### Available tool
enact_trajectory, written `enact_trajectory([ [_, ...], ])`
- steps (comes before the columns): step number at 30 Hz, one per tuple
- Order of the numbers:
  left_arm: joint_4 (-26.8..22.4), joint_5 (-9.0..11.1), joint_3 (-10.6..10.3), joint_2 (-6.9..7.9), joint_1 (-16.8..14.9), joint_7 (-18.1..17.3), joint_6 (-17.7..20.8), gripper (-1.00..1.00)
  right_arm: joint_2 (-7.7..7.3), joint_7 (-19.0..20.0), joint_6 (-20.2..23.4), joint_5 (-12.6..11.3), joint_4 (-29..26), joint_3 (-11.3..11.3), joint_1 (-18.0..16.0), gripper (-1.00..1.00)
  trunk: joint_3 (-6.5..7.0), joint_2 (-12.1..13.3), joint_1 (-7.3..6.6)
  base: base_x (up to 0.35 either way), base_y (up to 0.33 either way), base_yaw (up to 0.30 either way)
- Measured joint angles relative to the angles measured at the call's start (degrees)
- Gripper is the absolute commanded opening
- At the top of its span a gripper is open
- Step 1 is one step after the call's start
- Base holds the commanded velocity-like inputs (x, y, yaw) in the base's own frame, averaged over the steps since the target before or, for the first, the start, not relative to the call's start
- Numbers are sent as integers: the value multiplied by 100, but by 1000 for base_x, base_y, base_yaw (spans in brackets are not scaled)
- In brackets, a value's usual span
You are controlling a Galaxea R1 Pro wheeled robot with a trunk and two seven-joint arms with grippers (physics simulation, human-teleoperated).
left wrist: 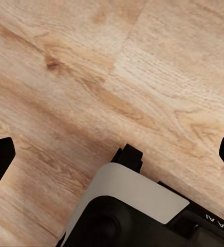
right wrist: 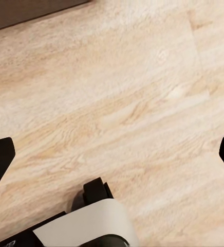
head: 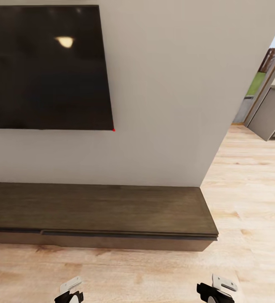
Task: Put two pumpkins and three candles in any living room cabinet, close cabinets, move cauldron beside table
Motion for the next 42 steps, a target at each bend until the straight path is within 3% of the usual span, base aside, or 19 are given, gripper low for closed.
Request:
enact_trajectory([
  [20,0,0,0,-5,0,0,0,100,24,-1,-178,-3,0,0,0,100,366,803,-440,0,0,0],
  [42,0,0,0,-5,0,0,0,100,32,-1,-203,-3,8,0,0,100,950,1686,-923,0,0,0],
])
